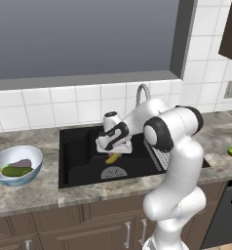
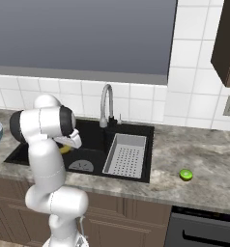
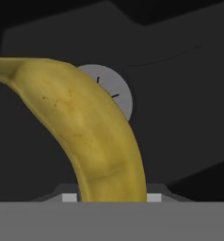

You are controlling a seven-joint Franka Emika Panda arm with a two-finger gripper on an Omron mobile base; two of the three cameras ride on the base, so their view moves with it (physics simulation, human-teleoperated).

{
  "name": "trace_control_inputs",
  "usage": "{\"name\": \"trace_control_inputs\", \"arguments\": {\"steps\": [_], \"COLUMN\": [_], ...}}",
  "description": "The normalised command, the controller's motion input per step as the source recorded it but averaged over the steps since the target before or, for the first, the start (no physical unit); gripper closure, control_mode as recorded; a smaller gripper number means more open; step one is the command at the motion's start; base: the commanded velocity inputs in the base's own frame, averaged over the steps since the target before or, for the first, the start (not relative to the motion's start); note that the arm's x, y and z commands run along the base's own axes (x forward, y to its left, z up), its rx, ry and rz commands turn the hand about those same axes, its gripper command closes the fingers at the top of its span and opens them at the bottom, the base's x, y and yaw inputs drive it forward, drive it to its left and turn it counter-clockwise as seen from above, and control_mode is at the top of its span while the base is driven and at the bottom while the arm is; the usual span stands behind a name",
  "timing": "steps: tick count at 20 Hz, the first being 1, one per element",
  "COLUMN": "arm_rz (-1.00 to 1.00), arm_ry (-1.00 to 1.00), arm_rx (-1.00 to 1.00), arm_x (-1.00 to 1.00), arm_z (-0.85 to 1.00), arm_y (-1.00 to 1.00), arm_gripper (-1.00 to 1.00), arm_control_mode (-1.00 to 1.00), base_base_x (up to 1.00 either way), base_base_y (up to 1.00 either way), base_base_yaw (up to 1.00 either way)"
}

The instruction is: There is a mixed pile of frozen fruits and vegetables on the counter. Locate all the frozen vegetables and place the items in a bowl on the counter. Take all the frozen fruits and defrost them in a running sink.

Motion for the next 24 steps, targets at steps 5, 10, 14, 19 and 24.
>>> {"name": "trace_control_inputs", "arguments": {"steps": [5, 10, 14, 19, 24], "arm_rz": [0.00, 0.00, -0.01, -0.01, -0.01], "arm_ry": [0.00, 0.00, -0.01, -0.02, -0.01], "arm_rx": [0.01, 0.00, 0.00, 0.00, 0.00], "arm_x": [0.04, 0.01, 0.02, 0.05, 0.05], "arm_z": [-0.20, -0.17, -0.17, -0.19, -0.18], "arm_y": [0.05, 0.03, 0.02, 0.04, 0.05], "arm_gripper": [1.00, 1.00, 1.00, 1.00, 1.00], "arm_control_mode": [-1.00, -1.00, -1.00, -1.00, -1.00], "base_base_x": [0.00, 0.00, 0.00, 0.00, 0.00], "base_base_y": [0.00, 0.00, 0.00, 0.00, 0.00], "base_base_yaw": [0.00, 0.00, 0.00, 0.00, 0.00]}}
